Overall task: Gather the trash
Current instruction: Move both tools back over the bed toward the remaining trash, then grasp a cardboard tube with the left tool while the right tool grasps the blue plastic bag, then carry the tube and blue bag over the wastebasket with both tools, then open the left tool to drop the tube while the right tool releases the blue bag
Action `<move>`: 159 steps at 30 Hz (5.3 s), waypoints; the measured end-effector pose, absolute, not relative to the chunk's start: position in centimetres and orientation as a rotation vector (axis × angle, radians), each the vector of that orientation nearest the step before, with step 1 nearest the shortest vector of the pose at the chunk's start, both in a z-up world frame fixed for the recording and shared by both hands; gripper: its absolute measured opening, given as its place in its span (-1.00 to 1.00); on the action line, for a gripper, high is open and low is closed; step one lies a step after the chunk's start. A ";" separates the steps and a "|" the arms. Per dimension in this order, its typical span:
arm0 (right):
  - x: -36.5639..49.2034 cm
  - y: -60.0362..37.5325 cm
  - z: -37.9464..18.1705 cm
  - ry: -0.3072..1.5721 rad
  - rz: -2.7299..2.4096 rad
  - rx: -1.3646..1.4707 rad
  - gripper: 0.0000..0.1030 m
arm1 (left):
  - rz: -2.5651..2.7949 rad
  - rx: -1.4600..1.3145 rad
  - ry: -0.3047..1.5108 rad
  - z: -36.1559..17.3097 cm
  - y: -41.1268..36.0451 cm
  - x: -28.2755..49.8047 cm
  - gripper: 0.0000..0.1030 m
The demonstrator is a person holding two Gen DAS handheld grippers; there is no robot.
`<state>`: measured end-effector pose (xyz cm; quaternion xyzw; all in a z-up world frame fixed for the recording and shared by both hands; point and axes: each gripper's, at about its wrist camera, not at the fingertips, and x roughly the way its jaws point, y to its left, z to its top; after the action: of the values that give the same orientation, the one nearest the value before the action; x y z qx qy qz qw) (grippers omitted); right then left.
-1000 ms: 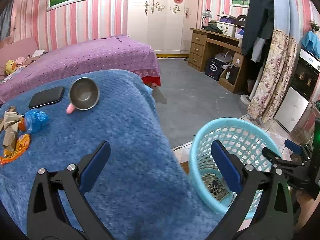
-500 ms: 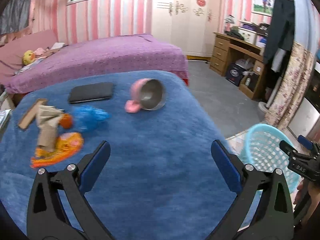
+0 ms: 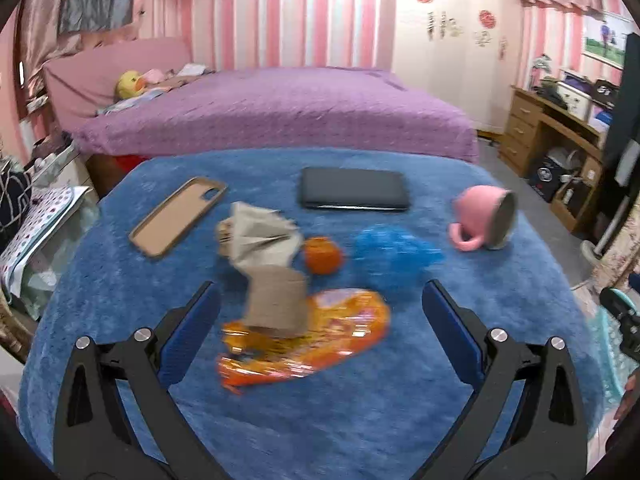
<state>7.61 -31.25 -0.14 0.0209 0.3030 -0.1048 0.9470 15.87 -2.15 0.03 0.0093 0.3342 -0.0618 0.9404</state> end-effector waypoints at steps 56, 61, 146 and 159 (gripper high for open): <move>20.1 -15.3 -5.0 0.741 0.131 -0.091 -0.51 | -0.031 -0.134 0.750 -2.9 9.2 20.0 -0.25; 16.0 -17.6 -3.5 0.714 0.112 -0.089 -0.51 | -0.054 -0.122 0.732 -1.7 7.1 18.5 -0.25; -9.9 -55.6 -4.8 0.643 -0.459 0.165 -0.51 | -0.595 0.068 0.683 -2.1 -36.7 3.1 0.82; -7.9 -52.5 -4.9 0.628 -0.543 0.124 0.71 | -0.487 0.080 0.661 -1.0 -29.0 5.6 0.89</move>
<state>-7.91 -52.51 -4.86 0.0604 0.3048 -0.2638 0.9132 5.55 -28.97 -1.00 0.0387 0.3211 -0.2368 0.9162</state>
